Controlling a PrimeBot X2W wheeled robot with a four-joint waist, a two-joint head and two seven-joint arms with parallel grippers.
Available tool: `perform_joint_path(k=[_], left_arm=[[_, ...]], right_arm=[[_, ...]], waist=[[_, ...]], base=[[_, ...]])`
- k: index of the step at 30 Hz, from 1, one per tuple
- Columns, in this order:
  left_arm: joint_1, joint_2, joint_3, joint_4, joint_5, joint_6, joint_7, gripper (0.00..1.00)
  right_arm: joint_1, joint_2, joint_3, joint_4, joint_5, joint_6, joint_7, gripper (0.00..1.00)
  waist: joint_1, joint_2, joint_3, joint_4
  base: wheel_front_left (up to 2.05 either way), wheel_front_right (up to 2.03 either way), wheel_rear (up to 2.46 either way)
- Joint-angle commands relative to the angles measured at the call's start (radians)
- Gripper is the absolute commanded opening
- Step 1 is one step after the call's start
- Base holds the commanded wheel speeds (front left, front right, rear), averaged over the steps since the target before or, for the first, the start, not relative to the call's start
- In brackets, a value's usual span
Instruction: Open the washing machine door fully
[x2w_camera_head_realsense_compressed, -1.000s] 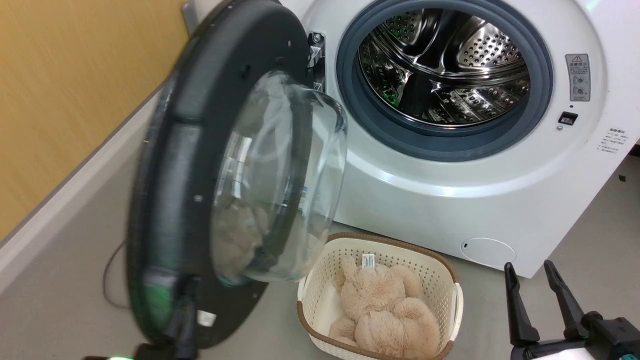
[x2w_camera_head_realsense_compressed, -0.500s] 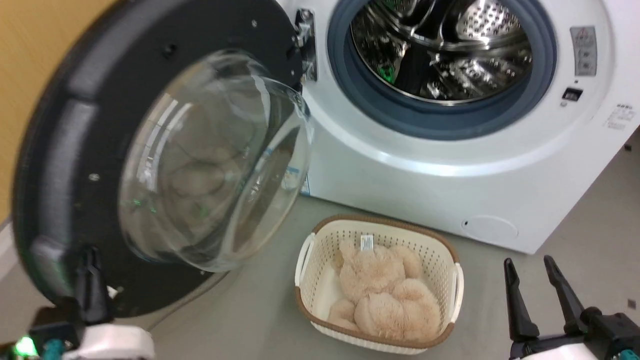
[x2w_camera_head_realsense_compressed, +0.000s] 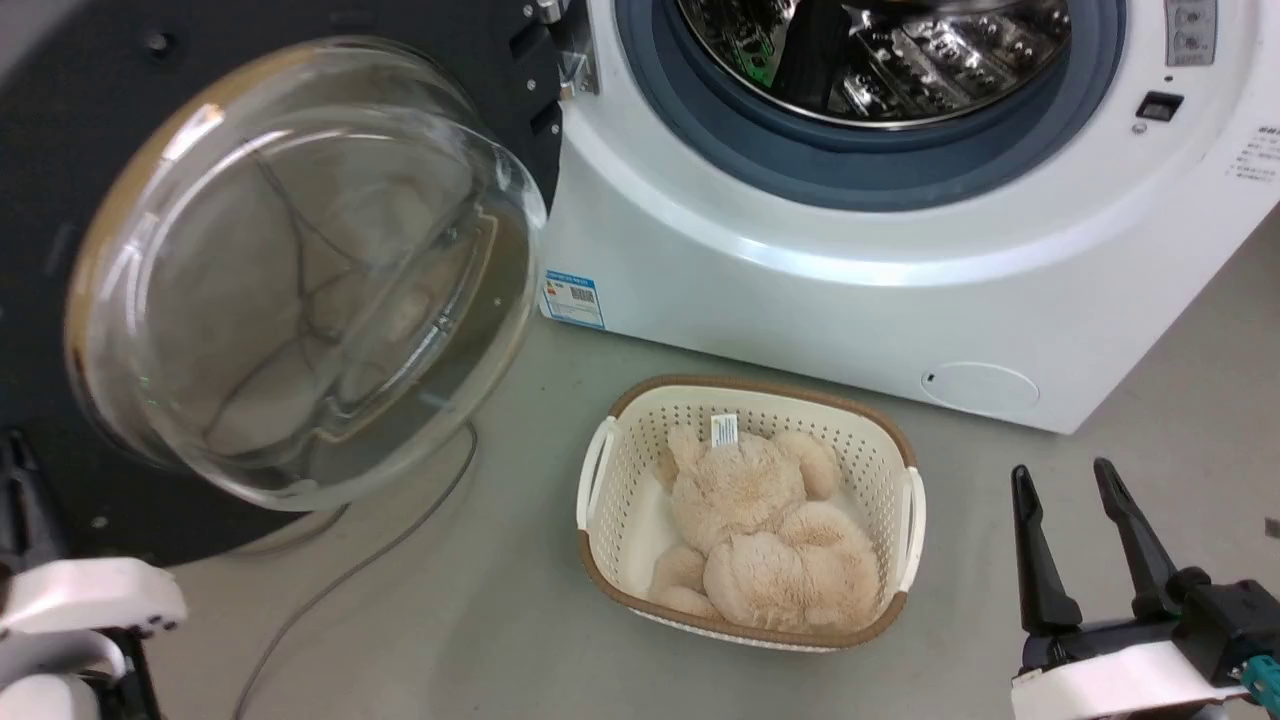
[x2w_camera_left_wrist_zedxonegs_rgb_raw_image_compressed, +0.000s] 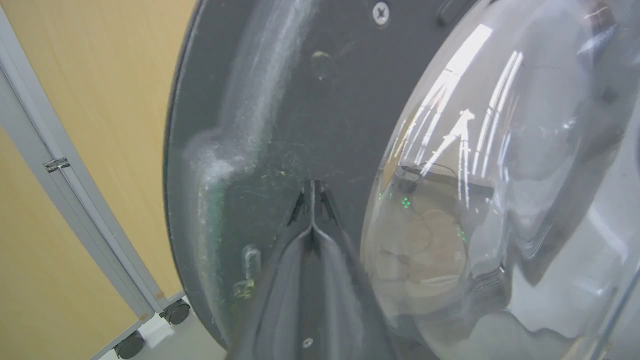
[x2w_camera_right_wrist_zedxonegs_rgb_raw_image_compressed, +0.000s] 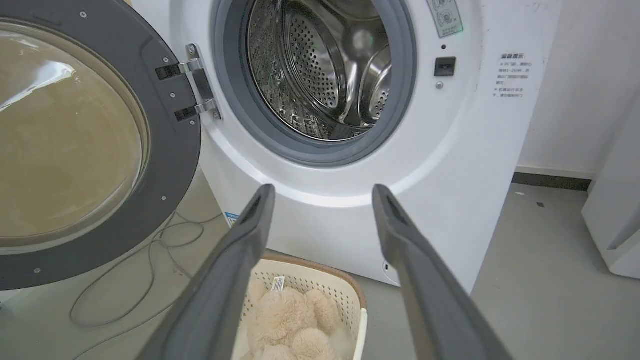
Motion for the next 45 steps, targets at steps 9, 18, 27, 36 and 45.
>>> perform_joint_path(k=[9, 18, 27, 36, 45], left_arm=[[-0.117, 0.027, 0.095, 0.124, -0.010, -0.026, 0.002, 0.00], [-0.207, 0.061, 0.153, 0.237, -0.007, -0.048, 0.002, 0.00], [-0.249, 0.066, 0.182, 0.300, 0.013, -0.059, 0.002, 0.00], [-0.224, 0.030, 0.188, 0.249, 0.049, -0.071, 0.002, 0.00], [-0.113, -0.025, 0.162, 0.092, 0.110, -0.096, 0.002, 0.00]], right_arm=[[-0.048, -0.018, 0.005, 0.002, -0.013, 0.001, -0.004, 1.00], [-0.063, -0.029, 0.010, 0.005, -0.014, 0.001, -0.004, 1.00], [-0.065, -0.031, 0.013, 0.005, -0.016, 0.001, -0.004, 1.00], [-0.052, -0.021, 0.005, 0.012, -0.016, 0.001, -0.004, 1.00], [-0.023, -0.004, -0.003, 0.002, -0.013, 0.001, -0.004, 1.00]], waist=[[-0.0001, 0.0000, 0.047, -0.024], [-0.0001, 0.0000, 0.067, -0.041], [-0.0001, 0.0000, 0.072, -0.047], [-0.0001, 0.0000, 0.037, -0.042], [-0.0001, 0.0000, -0.046, -0.052]], base=[[0.00, 0.00, 0.00], [0.00, 0.00, 0.00], [0.00, 0.00, 0.00], [0.00, 0.00, 0.00], [0.00, 0.00, 0.00]])
